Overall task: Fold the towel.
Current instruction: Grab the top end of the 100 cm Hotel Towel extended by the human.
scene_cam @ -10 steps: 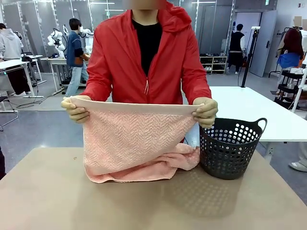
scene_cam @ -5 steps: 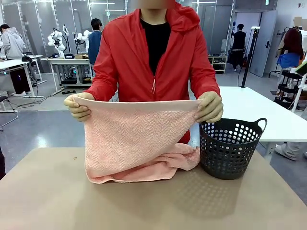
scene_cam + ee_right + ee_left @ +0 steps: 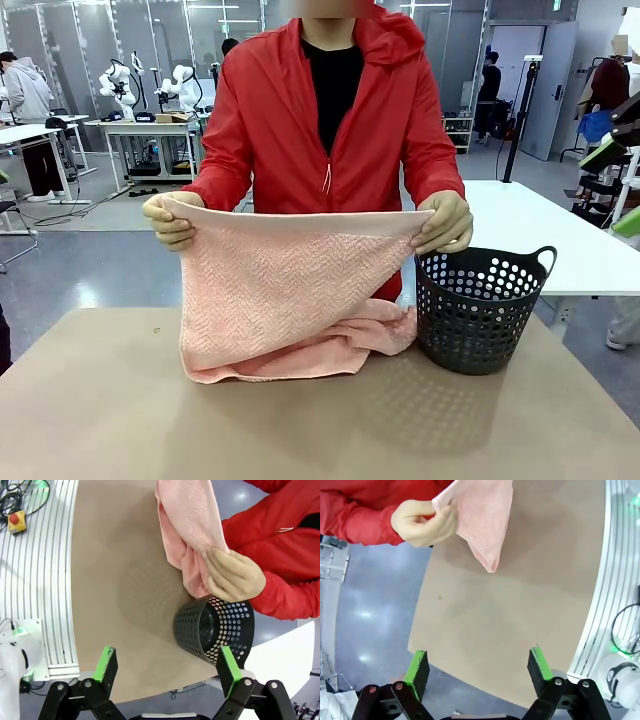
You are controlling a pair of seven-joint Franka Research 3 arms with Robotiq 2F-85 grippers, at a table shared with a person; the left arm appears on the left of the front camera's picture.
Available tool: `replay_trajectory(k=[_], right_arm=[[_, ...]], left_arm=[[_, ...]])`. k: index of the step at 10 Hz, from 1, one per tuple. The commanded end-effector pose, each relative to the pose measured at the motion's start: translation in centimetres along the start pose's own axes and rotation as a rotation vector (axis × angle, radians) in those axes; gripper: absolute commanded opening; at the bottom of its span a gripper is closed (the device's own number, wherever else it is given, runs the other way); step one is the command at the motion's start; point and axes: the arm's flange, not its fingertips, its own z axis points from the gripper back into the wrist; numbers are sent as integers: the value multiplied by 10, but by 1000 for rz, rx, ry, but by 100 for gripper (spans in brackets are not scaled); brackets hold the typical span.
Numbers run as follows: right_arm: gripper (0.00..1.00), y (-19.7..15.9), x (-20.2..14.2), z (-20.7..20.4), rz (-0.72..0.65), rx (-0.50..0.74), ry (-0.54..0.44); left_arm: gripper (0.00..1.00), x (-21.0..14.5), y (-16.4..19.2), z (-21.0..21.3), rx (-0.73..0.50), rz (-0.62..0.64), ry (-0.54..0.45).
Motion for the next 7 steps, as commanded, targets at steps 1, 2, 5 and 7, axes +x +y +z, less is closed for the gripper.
replay_trajectory(k=[1, 2, 5, 7], right_arm=[[100, 1, 2, 4, -13, -12, 12], [100, 1, 2, 4, -13, -12, 12], [100, -6, 34, -1, 41, -6, 52], [100, -14, 78, -24, 47, 55, 96]], left_arm=[[100, 6, -1, 2, 20, -21, 22], [100, 6, -1, 2, 20, -21, 22], [100, 65, -12, 14, 80, -237, -7], [100, 109, -7, 3, 33, -273, 39]])
